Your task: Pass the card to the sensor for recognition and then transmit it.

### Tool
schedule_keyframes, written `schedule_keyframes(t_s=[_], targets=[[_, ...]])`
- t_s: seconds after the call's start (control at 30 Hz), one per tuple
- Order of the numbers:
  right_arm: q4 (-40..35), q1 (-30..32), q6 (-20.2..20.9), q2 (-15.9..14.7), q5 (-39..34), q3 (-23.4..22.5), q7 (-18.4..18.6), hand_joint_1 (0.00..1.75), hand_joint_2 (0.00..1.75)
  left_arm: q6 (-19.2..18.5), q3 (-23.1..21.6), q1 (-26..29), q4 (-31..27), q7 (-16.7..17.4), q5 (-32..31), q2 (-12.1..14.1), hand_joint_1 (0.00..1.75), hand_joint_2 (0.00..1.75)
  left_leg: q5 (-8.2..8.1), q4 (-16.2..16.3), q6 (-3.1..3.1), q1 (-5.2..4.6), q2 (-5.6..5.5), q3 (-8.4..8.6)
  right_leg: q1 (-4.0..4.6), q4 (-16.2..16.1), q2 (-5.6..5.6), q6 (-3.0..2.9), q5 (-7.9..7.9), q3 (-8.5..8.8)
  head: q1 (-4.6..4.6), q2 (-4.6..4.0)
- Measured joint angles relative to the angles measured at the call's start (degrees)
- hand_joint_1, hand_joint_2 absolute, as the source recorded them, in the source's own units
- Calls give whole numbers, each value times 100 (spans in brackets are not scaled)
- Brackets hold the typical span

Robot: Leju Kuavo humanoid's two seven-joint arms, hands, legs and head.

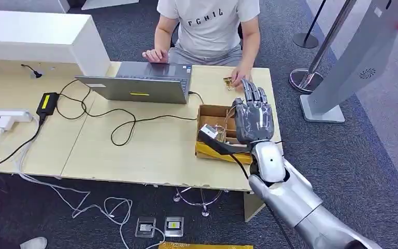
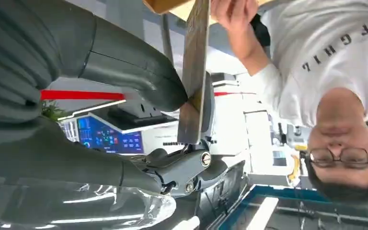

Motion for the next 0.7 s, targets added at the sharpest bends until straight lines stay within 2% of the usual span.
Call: schedule_keyframes(t_s=[0.37,0.7], targets=[[-111,-31,-20,127,-20,9,-66,175,175,2,0,0,0,0,35,-2,0,0,0,0,0,0,0,-2,0,0,-1,0,0,-1,2,0],[48,-122,-33,135,-113,9,20,175,175,46,2,2,0,33,81,-33,0,0,0,0,0,0,0,-2,0,0,-1,0,0,-1,2,0]])
